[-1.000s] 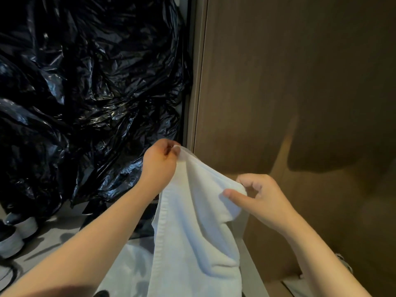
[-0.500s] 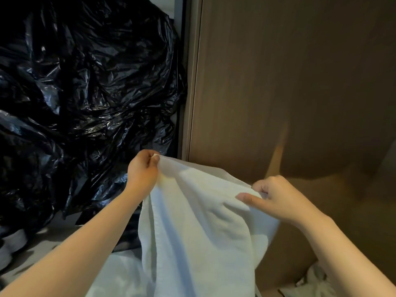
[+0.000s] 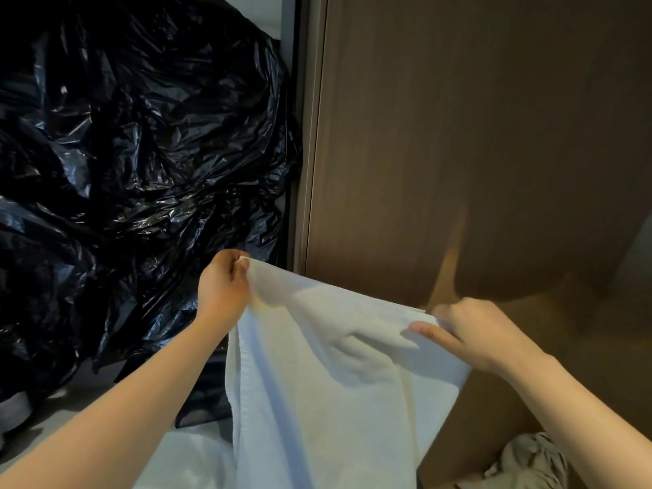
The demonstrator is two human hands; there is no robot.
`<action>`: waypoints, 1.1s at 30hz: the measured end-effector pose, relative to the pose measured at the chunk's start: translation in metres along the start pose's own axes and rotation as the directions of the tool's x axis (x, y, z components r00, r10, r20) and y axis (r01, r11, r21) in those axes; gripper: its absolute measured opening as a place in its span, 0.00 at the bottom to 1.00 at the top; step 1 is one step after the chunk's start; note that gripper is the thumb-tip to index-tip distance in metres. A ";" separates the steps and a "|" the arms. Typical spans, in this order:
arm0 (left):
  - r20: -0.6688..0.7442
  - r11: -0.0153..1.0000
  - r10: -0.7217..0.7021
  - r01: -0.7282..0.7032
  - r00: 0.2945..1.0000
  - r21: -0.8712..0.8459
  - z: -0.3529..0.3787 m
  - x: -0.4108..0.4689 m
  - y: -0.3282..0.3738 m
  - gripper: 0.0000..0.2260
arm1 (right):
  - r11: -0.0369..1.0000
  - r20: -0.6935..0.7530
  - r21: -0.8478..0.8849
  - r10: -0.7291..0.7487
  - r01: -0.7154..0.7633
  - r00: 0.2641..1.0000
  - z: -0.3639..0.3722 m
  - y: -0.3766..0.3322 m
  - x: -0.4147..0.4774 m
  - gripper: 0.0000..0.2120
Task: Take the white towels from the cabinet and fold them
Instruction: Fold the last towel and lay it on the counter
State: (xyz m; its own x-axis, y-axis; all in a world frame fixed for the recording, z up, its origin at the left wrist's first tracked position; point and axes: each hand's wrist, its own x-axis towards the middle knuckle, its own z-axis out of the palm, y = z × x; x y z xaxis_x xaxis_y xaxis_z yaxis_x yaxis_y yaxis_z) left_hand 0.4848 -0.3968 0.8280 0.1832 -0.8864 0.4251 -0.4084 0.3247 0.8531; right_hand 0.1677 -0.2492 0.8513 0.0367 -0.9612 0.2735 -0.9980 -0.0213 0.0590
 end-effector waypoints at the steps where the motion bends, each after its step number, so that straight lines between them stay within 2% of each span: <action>1: -0.018 1.000 0.005 -0.005 1.000 -0.012 0.000 0.002 0.004 0.10 | 0.999 -0.030 -0.033 -0.020 0.019 0.999 -0.007 0.000 0.004 0.29; 2: -0.040 0.999 0.005 -0.006 0.999 -0.031 -0.001 0.003 0.008 0.10 | 0.998 -0.066 -0.054 -0.036 0.033 0.997 -0.015 0.000 0.009 0.29; 6: -0.112 0.986 -0.040 0.021 0.993 -0.165 -0.006 0.010 0.028 0.09 | 0.977 -0.231 -0.199 -0.122 0.076 0.965 -0.049 0.007 0.028 0.41; 10: -0.132 0.947 -0.089 0.043 0.987 -0.320 -0.011 0.016 0.040 0.08 | 0.948 -0.255 -0.316 -0.134 0.049 0.958 -0.083 0.004 0.039 0.35; 14: -0.169 0.924 -0.039 -0.029 0.985 -0.380 -0.018 0.021 0.045 0.07 | 0.943 -0.292 -0.331 -0.147 0.044 0.945 -0.101 0.001 0.042 0.31; 16: -0.185 0.927 0.011 -0.080 0.983 -0.367 -0.021 0.023 0.046 0.07 | 0.943 -0.315 -0.331 -0.157 0.047 0.936 -0.106 0.000 0.042 0.33; 21: -0.165 0.966 0.161 -0.190 0.973 -0.173 -0.024 0.018 0.038 0.06 | 0.943 -0.339 -0.326 -0.189 0.073 0.922 -0.104 -0.004 0.038 0.36; 24: -0.141 0.972 0.164 -0.184 0.976 -0.145 -0.019 0.013 0.030 0.06 | 0.931 -0.282 -0.351 -0.204 0.097 0.938 -0.094 -0.002 0.034 0.36; 27: -0.122 0.972 0.173 -0.190 0.977 -0.139 -0.016 0.010 0.025 0.06 | 0.954 -0.309 -0.291 -0.162 0.069 0.937 -0.091 0.002 0.033 0.36; 31: -0.128 0.969 0.191 -0.208 0.973 -0.132 -0.016 0.008 0.026 0.06 | 0.952 -0.367 -0.297 -0.183 0.072 0.912 -0.085 0.008 0.034 0.32; 33: -0.130 0.967 0.198 -0.216 0.972 -0.139 -0.016 0.006 0.025 0.06 | 0.963 -0.341 -0.267 -0.130 0.036 0.931 -0.078 0.013 0.035 0.31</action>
State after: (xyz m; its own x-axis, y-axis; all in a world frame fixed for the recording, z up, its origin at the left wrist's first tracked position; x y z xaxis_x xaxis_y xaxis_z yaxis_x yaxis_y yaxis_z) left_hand 0.4901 -0.3883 0.8568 0.2133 -0.7540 0.6212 -0.3100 0.5507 0.7750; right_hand 0.1603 -0.2613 0.9361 0.1810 -0.7983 0.5745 -0.9462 0.0180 0.3231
